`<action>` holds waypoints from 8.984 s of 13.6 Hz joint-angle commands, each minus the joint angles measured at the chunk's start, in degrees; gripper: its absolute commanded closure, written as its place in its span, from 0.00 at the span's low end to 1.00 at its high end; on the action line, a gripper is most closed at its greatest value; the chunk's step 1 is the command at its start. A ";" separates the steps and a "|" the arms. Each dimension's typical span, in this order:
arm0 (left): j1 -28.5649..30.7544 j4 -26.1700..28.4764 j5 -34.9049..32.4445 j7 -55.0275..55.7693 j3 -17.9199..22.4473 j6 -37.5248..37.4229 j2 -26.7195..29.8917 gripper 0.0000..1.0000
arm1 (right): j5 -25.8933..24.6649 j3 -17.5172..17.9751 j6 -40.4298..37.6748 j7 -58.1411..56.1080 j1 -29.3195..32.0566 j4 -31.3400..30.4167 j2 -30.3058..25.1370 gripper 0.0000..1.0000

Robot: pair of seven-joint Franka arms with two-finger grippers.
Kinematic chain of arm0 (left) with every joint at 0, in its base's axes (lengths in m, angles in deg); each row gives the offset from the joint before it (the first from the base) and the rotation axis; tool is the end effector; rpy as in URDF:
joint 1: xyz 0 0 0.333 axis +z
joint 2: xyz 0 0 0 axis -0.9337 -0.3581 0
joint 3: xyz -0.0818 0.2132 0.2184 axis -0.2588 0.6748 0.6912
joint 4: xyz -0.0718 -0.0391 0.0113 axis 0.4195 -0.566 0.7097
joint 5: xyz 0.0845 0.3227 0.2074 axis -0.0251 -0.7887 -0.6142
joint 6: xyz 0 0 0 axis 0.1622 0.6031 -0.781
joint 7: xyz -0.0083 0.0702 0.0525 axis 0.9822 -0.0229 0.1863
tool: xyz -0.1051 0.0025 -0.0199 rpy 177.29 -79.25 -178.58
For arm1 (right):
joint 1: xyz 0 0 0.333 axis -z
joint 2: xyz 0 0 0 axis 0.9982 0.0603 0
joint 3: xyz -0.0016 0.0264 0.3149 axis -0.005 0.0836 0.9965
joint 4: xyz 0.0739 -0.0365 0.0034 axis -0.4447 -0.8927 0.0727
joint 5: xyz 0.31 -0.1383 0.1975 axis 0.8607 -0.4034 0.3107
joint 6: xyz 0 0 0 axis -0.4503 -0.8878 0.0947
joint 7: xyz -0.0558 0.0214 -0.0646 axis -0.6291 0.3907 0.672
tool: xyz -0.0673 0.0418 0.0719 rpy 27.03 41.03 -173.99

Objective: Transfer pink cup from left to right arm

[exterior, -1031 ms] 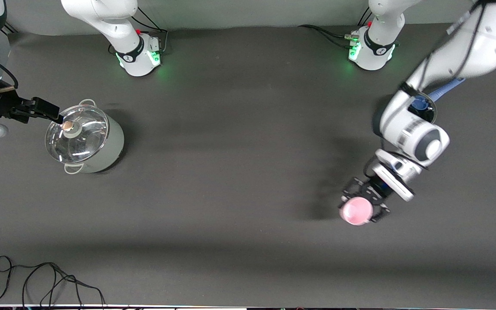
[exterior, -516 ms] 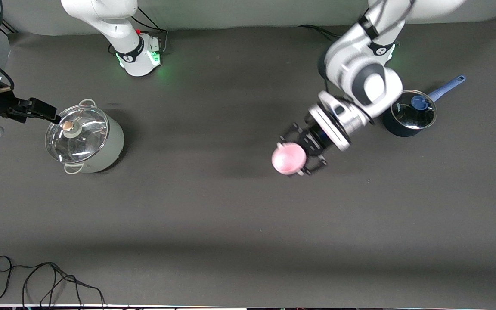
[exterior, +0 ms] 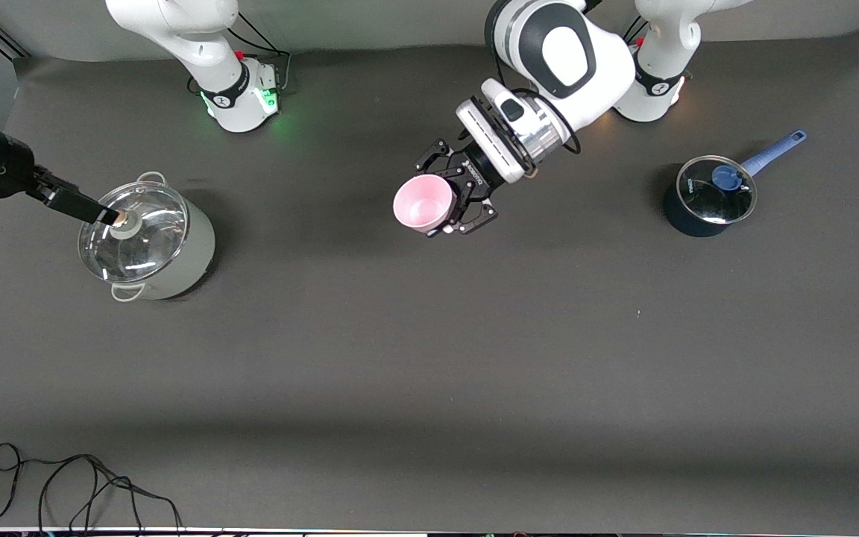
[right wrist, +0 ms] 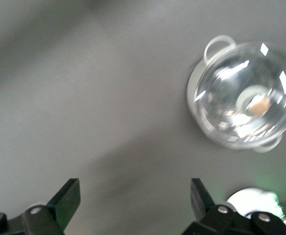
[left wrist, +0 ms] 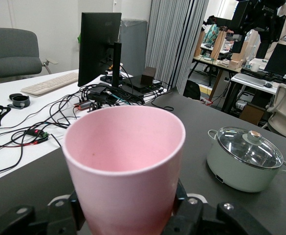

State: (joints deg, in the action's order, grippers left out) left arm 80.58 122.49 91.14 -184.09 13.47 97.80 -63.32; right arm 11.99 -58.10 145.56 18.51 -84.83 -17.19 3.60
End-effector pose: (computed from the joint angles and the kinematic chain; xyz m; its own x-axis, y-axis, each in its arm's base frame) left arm 0.4421 -0.4037 0.4598 0.3460 -0.2085 0.9147 -0.8027 -0.5706 0.1736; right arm 0.5377 0.0246 0.6189 0.7797 -0.5978 -0.1862 -0.6191 -0.7805 -0.0866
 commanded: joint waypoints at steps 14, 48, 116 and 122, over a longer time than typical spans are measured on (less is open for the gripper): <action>-1.55 -1.95 0.83 0.50 1.56 1.17 -0.44 0.54 | 10.47 -0.13 -3.62 56.00 -24.53 29.73 14.91 0.00; -2.69 -1.95 0.74 0.59 3.67 1.17 -0.88 0.35 | -1.25 -0.74 9.92 61.89 -40.92 36.33 29.94 1.00; 14.71 2.98 -84.55 141.74 25.90 -51.26 6.14 0.00 | -5.02 -26.05 19.62 -32.59 -25.18 -14.32 5.36 0.00; 14.80 -1.58 -114.23 141.83 31.62 -71.57 9.75 0.00 | -9.68 -25.88 -3.69 -31.10 -25.27 4.75 3.31 0.00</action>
State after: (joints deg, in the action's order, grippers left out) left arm 95.66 122.72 -14.32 -43.78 44.20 31.94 -55.40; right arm 5.06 -84.00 145.91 -14.12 -109.38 -17.99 5.38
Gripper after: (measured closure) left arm 0.000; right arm 0.000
